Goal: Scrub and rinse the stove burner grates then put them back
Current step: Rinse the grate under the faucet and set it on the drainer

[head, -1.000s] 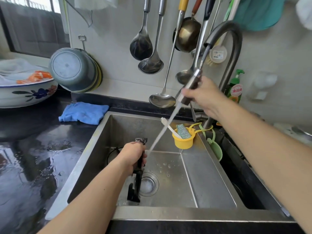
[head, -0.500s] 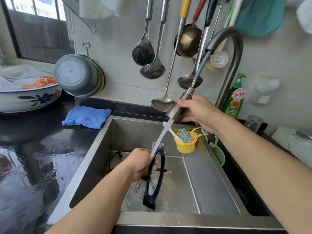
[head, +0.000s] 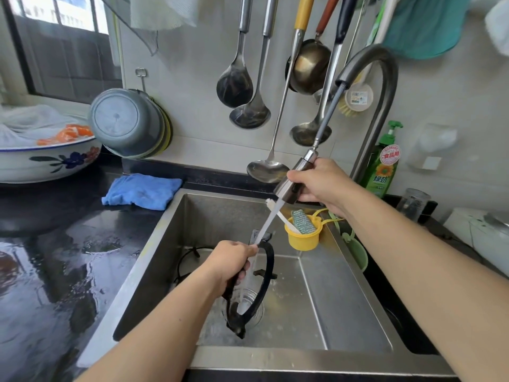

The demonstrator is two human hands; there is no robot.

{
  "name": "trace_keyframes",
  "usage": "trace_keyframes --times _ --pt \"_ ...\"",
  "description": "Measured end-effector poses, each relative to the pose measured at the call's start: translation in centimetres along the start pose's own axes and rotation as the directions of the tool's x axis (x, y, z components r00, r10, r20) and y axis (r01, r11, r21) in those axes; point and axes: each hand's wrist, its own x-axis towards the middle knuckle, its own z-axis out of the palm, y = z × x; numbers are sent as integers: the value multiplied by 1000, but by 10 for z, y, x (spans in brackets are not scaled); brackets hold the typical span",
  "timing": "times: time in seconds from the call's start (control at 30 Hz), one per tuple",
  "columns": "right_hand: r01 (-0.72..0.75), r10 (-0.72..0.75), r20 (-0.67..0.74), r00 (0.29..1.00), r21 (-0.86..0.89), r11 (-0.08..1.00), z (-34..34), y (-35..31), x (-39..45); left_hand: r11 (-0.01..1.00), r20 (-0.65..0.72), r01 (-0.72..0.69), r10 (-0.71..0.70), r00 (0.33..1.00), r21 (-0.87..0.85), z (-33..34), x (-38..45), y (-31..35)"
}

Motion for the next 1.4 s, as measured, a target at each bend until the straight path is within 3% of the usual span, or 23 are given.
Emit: trace_keyframes --times 0.17,0.37,0.47,0.77,1.0,1.03,1.07,1.1,1.17,1.2,1.3,1.33,1.4 --pt "-10 10 22 1000 4 1000 -4 5 3 969 -51 -113 127 991 220 0 -1 0" --pt "-9 7 50 999 53 999 -11 18 -1 861 -122 -188 275 954 473 -1 1 -4" --pt "-11 7 89 996 46 999 -13 28 -4 850 -119 -190 282 952 492 -1 2 -3" --pt "19 -86 281 956 233 972 -54 12 -3 834 -171 -184 313 934 520 -3 -2 -1" --pt "-35 -55 173 983 478 878 -78 29 42 769 -140 -139 285 948 624 -2 -10 2" --pt "-4 -37 104 994 368 930 -76 37 50 759 -139 -128 277 951 639 -1 -12 2" --pt "38 -42 30 999 115 993 -72 45 57 741 -143 -118 278 950 661 -1 -14 3" --pt "82 -86 -13 996 -215 973 -68 57 67 716 -153 -105 287 946 690 -2 -15 4" --pt "156 -204 24 979 -734 661 -60 78 83 672 -174 -79 301 937 736 -3 -21 7" --pt "201 -256 83 963 -856 477 -58 86 88 669 -184 -67 296 937 740 -4 -24 9" --pt "297 -311 276 910 -954 24 -56 101 101 670 -203 -11 241 949 742 -15 -29 15" --pt "297 -288 299 910 -953 -54 -55 102 103 682 -222 18 213 952 732 -22 -27 16" --pt "267 -212 285 935 -957 -110 -54 101 106 696 -260 81 156 953 713 -38 -22 21"
